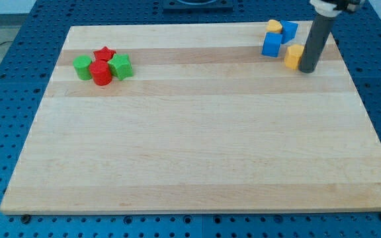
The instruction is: Push the yellow hexagon into the blue triangle
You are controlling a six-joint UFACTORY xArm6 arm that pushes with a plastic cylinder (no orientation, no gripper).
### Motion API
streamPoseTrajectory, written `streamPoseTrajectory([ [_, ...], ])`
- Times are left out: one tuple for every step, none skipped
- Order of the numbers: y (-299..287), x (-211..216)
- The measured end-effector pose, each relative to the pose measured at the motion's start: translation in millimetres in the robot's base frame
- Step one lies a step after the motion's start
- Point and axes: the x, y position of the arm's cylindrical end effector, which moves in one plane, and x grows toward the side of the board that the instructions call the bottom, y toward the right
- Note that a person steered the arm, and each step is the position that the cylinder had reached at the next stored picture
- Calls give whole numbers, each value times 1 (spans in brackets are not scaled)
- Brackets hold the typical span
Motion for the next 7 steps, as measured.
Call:
streamPoseTrajectory([
  [0, -21],
  [1, -27],
  [2, -32],
  [4, -50],
  [9, -59],
  [13, -39],
  [13, -2],
])
